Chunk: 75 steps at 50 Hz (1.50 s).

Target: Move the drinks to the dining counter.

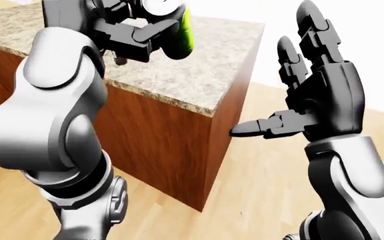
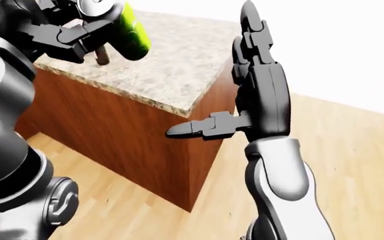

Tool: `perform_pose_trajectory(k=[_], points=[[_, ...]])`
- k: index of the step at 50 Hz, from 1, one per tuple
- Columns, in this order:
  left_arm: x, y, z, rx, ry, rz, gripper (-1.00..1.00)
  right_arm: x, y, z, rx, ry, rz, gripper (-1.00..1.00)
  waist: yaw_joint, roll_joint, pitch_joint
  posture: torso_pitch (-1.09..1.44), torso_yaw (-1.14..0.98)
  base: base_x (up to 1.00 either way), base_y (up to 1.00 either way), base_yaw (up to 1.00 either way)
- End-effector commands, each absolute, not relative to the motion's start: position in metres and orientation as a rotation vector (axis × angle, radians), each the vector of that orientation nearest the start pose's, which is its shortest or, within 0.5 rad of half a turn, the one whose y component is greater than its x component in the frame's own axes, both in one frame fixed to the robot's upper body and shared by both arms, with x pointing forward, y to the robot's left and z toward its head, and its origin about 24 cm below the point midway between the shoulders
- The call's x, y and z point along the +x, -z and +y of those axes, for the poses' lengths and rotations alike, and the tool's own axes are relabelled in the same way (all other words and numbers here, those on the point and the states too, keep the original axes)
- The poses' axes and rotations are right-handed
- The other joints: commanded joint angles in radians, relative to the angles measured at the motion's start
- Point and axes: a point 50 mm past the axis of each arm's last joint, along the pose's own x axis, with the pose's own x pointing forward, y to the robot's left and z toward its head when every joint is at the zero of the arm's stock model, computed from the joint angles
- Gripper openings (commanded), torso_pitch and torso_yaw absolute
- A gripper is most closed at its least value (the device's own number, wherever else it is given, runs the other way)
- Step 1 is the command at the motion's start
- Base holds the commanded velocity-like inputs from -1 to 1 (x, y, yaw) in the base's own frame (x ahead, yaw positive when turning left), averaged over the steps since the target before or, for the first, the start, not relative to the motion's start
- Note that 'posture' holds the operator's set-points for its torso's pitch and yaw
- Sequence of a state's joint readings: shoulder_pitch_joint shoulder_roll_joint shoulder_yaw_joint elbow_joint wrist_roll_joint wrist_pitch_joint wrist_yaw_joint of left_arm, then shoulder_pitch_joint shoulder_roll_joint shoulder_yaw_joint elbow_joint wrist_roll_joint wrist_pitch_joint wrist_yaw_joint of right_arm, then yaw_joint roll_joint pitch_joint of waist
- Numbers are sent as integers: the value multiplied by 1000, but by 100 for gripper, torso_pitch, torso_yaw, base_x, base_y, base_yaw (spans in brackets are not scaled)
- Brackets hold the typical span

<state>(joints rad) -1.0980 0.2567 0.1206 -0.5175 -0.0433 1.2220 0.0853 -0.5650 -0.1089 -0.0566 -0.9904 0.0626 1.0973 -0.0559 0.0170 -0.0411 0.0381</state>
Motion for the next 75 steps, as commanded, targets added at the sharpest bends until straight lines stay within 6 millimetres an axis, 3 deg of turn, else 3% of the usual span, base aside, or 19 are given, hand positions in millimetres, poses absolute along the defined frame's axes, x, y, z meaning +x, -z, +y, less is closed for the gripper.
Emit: perform_pose_trajectory(k=[1,2,3,5,13,16,18,19,20,21,29,32,34,35,38,39,50,58,75], points=[[276,-357,135,142,-30,-440,-100,218,-275,-136,-70,-47,-491,100,-9,-24,-21,0,0,0,14,0],[276,-357,135,143,-29,-440,-100,219,-274,-136,-73,-47,-490,100,-24,-72,-34,0,0,0,14,0],[277,-357,135,142,-30,-440,-100,219,-275,-136,-75,-46,-488,100,-21,-17,-26,0,0,0,13,0],[277,-357,135,143,-28,-440,-100,219,-274,-136,-78,-45,-486,100,-23,-32,-36,0,0,0,14,0],[278,-359,134,146,-28,-441,-100,219,-277,-137,-83,-42,-495,100,-16,21,-21,0,0,4,21,0],[278,-359,134,147,-27,-441,-100,219,-277,-137,-81,-41,-497,100,-24,55,-12,0,0,15,31,0],[278,-358,133,147,-26,-440,-100,219,-277,-137,-80,-41,-497,100,-32,106,-14,0,0,17,31,0],[278,-358,133,147,-26,-440,-100,219,-277,-137,-78,-41,-498,100,-32,148,-26,0,0,16,32,0],[278,-358,133,148,-26,-440,-100,219,-277,-137,-76,-40,-498,100,-27,104,-15,0,0,16,32,0],[278,-358,133,148,-26,-440,-100,218,-277,-137,-75,-41,-499,100,-32,112,-7,0,0,17,28,0],[277,-357,133,146,-26,-440,-100,217,-276,-137,-74,-42,-498,100,-19,86,-21,0,0,14,10,0],[277,-356,134,147,-27,-440,-100,216,-275,-137,-69,-41,-499,100,-12,70,-2,0,0,27,0,0],[277,-356,134,147,-27,-439,-100,216,-275,-138,-66,-39,-502,100,-9,51,13,0,0,9,0,0],[277,-356,134,147,-27,-439,-100,216,-275,-138,-64,-39,-502,100,-10,48,3,0,0,0,0,0],[278,-355,134,147,-28,-439,-100,216,-275,-137,-65,-38,-502,100,0,-1,-8,0,0,0,0,0],[278,-355,134,147,-28,-439,-100,216,-276,-137,-65,-38,-503,100,-3,25,2,0,0,0,0,0],[284,-354,131,159,-32,-434,-100,215,-275,-139,-64,-33,-505,100,-17,33,-10,0,0,0,0,0],[306,-339,125,175,-39,-399,-100,216,-275,-140,-62,-29,-504,100,-19,40,-12,0,0,0,0,0],[363,-334,96,204,-37,-342,-100,217,-276,-141,-57,-23,-507,100,-10,29,-12,0,0,0,0,0]])
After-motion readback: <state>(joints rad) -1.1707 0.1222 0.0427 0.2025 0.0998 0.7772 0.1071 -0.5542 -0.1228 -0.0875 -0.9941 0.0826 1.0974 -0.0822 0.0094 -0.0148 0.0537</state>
